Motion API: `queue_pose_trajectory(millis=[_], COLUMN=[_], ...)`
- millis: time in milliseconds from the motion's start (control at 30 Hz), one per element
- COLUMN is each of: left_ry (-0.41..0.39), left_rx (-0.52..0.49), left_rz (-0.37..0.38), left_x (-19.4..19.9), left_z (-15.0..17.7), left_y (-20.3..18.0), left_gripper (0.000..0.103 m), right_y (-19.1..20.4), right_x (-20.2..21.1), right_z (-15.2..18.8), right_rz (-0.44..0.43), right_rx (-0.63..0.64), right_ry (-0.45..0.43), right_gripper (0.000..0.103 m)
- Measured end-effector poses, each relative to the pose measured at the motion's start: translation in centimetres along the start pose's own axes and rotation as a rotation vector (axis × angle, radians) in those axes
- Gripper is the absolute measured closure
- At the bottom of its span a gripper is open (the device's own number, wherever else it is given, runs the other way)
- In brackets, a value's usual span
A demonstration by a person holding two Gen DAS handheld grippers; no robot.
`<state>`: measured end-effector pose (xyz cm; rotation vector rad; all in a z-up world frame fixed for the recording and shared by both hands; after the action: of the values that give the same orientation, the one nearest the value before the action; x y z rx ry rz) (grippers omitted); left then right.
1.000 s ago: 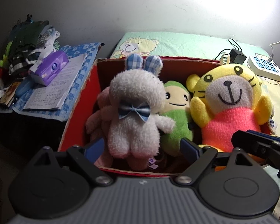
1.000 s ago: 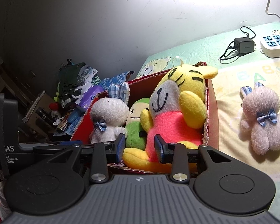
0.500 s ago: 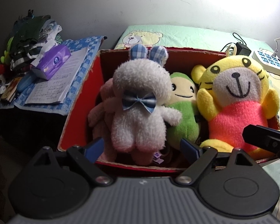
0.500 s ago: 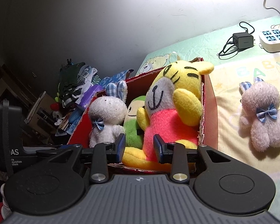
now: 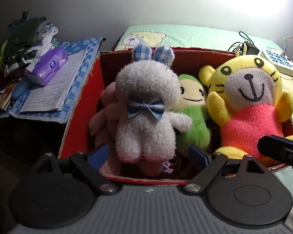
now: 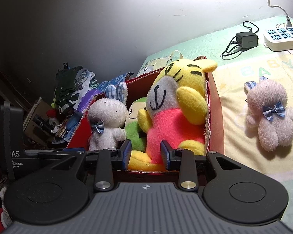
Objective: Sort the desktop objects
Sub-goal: 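Withdraw the right gripper from the box toward the pink bunny on the bed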
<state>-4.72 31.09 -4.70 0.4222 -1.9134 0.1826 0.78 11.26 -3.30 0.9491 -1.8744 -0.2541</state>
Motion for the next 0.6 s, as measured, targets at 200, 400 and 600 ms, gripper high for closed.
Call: queue_pose_trajectory(millis=[200,400,600], left_ry=[-0.003,-0.024,-0.039], left_rx=[-0.016,-0.045,-0.064], left_rz=[0.007,0.018,0.029], left_x=[-0.3,0.1,0.7], left_z=[-0.3,-0.8,-1.5], left_y=[0.3,0.2,-0.2], left_gripper=[0.015,0.015,0.015], right_y=[-0.1,0.4,0.4], right_x=[0.3,1.3,1.8], right_z=[0.4,0.4,0.2], right_rz=[-0.014,0.009,0.036], right_rx=[-0.027,-0.006,0.003], right_ry=[-0.025,-0.078,-0.112], right_gripper=[0.068,0.067,0.067])
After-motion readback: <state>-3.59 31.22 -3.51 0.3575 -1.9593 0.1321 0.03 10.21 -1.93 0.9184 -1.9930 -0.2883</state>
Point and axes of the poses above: each gripper's, at about its wrist camera, not at the fingertips, and x roughly against the way its jaws point, y to its left, z to its underside, the point moved 2 cm from there along -x, roughly the way its jaws point, and after that the axes turned 12 degrees about y, right-handed, at the moved point
